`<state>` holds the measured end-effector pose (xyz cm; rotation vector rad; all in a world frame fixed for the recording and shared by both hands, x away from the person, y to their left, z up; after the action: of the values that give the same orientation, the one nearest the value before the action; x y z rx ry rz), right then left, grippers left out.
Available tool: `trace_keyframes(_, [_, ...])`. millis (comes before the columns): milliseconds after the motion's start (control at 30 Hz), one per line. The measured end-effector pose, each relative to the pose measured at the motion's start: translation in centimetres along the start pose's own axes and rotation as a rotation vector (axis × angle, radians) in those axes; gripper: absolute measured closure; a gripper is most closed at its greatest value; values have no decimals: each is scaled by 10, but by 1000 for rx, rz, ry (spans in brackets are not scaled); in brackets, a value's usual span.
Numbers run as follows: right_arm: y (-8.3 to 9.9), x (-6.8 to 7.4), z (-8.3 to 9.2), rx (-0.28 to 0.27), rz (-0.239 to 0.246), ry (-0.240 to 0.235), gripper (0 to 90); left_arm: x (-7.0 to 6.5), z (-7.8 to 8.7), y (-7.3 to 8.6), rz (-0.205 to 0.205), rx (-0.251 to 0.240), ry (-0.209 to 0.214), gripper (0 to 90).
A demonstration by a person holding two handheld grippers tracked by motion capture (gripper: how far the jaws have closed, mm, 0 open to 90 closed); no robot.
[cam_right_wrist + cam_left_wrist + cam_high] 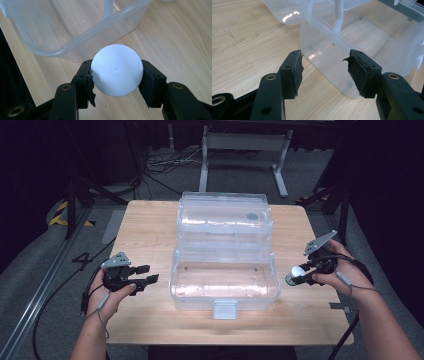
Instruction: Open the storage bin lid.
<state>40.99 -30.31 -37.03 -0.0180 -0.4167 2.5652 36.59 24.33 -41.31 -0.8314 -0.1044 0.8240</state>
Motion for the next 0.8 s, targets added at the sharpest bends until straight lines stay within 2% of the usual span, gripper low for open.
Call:
trace_keyframes(400, [-6, 8, 14, -12, 37, 1, 501, 0, 0, 0, 0, 5, 1, 456])
trace_keyframes(800, [-17, 21, 26, -12, 105, 0, 502, 0, 0, 0, -3, 8, 4, 456])
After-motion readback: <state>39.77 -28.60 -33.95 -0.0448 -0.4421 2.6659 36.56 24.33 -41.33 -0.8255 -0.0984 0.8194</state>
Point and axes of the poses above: each handheld gripper's, and its own axes: z roughly backward along the jaws, y roughly out of its underside, x roughly to its left, the point moved 2 cm from there along -z, roughly forward along the jaws, and after that the axes turned 10 degrees about x, right-handed, at the moved point
